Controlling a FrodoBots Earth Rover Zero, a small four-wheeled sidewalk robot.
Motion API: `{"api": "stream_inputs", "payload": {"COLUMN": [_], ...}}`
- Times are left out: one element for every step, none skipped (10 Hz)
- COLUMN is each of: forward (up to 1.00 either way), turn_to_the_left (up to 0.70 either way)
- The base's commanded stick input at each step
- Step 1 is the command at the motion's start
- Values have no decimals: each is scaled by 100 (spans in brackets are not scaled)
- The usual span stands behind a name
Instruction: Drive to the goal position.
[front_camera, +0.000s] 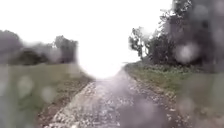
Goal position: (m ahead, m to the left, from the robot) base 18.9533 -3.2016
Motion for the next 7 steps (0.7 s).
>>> {"api": "stream_inputs", "payload": {"forward": [85, 85, 85, 85, 85, 85, 85], "turn_to_the_left": [0, 0, 0, 0, 0, 0, 0]}}
